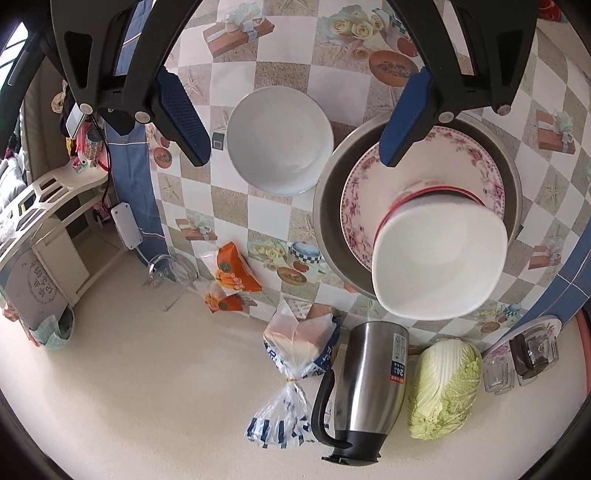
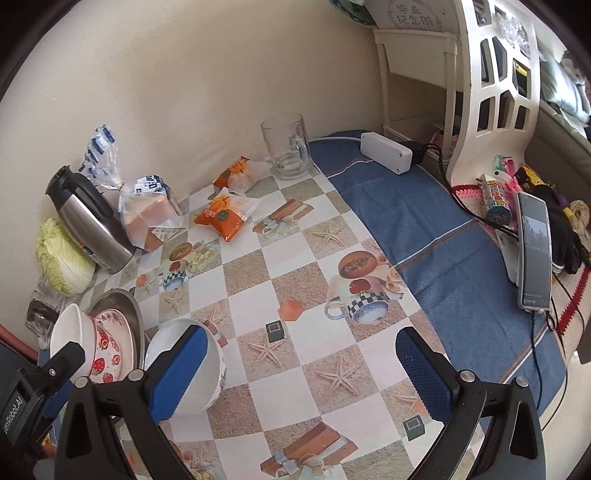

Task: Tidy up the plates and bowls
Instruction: 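Move both open tools to the rim of the plain white bowl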

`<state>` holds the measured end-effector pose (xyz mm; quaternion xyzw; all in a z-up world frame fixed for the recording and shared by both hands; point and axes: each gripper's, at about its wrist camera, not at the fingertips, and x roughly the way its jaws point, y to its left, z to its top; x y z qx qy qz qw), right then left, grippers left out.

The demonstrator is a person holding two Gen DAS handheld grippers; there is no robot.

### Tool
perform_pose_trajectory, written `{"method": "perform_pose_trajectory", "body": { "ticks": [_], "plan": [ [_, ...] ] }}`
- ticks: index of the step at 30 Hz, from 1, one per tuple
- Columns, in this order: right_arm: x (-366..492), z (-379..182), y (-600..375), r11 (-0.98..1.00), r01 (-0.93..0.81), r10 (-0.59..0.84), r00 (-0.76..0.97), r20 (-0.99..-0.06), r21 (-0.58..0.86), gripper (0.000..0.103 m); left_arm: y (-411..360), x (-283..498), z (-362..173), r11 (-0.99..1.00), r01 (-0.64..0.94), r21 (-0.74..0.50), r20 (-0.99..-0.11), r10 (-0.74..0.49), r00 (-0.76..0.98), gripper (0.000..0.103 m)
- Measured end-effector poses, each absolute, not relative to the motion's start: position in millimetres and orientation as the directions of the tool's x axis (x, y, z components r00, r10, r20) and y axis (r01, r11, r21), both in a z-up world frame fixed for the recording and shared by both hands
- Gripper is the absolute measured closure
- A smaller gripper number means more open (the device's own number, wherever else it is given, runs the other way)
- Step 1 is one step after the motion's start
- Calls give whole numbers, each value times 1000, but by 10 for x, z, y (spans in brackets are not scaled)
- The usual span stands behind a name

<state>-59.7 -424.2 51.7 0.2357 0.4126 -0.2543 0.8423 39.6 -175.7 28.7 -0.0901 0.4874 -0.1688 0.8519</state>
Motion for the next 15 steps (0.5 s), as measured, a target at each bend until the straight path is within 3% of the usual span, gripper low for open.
{"method": "perform_pose_trajectory", "body": {
  "ticks": [15],
  "plan": [
    [-405,77,-4282,775,607,-148,444,-884,175,0,-1742,364,-261,930,-3,-367,-880,-347,324,10]
  ]
}}
